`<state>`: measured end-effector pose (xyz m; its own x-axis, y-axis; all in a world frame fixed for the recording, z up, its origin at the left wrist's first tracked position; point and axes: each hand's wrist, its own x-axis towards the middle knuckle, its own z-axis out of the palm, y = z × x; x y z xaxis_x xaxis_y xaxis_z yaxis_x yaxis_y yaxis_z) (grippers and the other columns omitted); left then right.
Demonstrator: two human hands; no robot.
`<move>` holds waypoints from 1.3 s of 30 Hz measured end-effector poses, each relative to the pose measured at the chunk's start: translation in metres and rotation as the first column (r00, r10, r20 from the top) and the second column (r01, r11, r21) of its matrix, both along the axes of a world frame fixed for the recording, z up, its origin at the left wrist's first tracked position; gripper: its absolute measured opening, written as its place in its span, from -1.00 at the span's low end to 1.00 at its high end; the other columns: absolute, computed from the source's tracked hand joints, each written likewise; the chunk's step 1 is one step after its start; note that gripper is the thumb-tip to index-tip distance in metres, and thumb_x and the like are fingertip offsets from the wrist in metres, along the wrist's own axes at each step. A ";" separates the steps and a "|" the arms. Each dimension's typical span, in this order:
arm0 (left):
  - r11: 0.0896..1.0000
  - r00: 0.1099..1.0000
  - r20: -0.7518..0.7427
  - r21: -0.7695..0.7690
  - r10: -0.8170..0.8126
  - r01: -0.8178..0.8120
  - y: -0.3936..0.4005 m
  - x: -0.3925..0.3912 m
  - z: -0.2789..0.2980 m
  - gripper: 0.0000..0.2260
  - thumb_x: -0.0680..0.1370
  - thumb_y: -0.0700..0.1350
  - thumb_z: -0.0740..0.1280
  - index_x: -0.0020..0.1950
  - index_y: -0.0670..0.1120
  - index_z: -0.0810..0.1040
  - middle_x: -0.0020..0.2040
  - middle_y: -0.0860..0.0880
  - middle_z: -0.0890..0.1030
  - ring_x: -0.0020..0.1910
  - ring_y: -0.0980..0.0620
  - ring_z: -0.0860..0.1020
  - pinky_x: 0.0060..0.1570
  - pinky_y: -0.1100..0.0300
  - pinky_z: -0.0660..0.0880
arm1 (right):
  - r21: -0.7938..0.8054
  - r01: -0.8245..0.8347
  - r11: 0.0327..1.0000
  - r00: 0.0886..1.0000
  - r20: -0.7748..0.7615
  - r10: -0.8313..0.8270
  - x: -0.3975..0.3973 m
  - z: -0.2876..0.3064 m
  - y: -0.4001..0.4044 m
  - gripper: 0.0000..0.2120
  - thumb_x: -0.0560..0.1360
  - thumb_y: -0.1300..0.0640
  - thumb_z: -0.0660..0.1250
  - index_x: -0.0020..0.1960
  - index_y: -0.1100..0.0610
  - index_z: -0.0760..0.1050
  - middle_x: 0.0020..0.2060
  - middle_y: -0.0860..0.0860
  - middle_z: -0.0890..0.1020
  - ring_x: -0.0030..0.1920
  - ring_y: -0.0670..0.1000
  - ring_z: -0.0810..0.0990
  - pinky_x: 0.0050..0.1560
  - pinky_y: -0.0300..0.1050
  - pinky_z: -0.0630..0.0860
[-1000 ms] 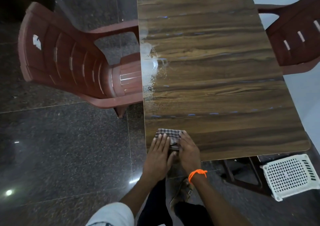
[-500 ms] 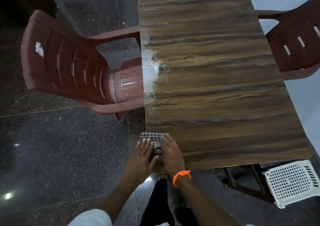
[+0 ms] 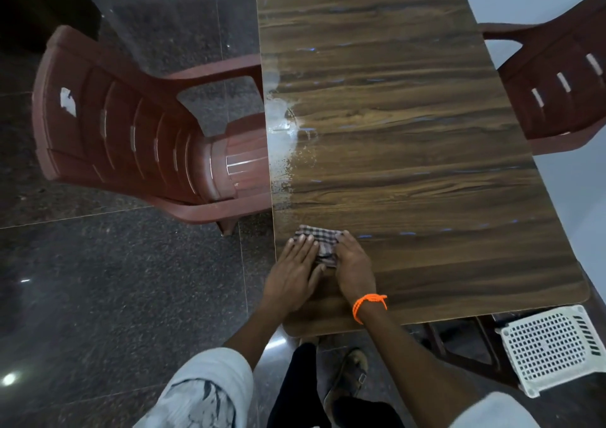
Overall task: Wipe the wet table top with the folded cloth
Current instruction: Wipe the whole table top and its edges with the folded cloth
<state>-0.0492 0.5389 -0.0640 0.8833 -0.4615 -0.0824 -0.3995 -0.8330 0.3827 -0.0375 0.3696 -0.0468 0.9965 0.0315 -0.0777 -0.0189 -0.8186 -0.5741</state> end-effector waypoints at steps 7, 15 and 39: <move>0.995 0.995 0.026 0.036 0.091 -0.092 0.052 -0.004 -0.011 -0.48 0.70 0.11 0.10 0.53 -0.21 0.40 0.54 -0.18 0.39 0.59 -0.08 0.26 0.59 -0.09 0.14 | 0.019 -0.137 0.990 0.990 0.039 0.136 0.010 0.003 0.048 -0.77 0.40 0.40 0.38 0.05 0.32 0.61 0.16 0.23 0.61 0.32 0.23 0.47 0.33 0.05 0.37; 1.000 1.000 0.014 0.000 0.007 -0.007 0.048 -0.060 -0.015 -0.42 0.70 0.17 0.13 0.55 -0.23 0.35 0.57 -0.20 0.33 0.61 -0.11 0.21 0.58 -0.08 0.15 | 0.065 -0.099 0.993 0.995 0.032 0.097 -0.051 0.001 0.037 -0.59 0.41 0.42 0.39 0.26 0.31 0.52 0.31 0.20 0.50 0.39 0.11 0.39 0.40 -0.11 0.31; 0.984 0.984 -0.048 -0.067 -0.170 0.167 -0.029 0.019 -0.003 -0.48 0.66 0.16 0.19 0.51 -0.12 0.46 0.51 -0.09 0.45 0.57 -0.01 0.26 0.61 0.06 0.06 | 0.133 0.185 0.974 0.983 -0.011 -0.186 -0.013 -0.002 -0.039 -0.63 0.44 0.47 0.34 0.25 0.36 0.51 0.28 0.26 0.50 0.34 0.20 0.44 0.37 0.00 0.34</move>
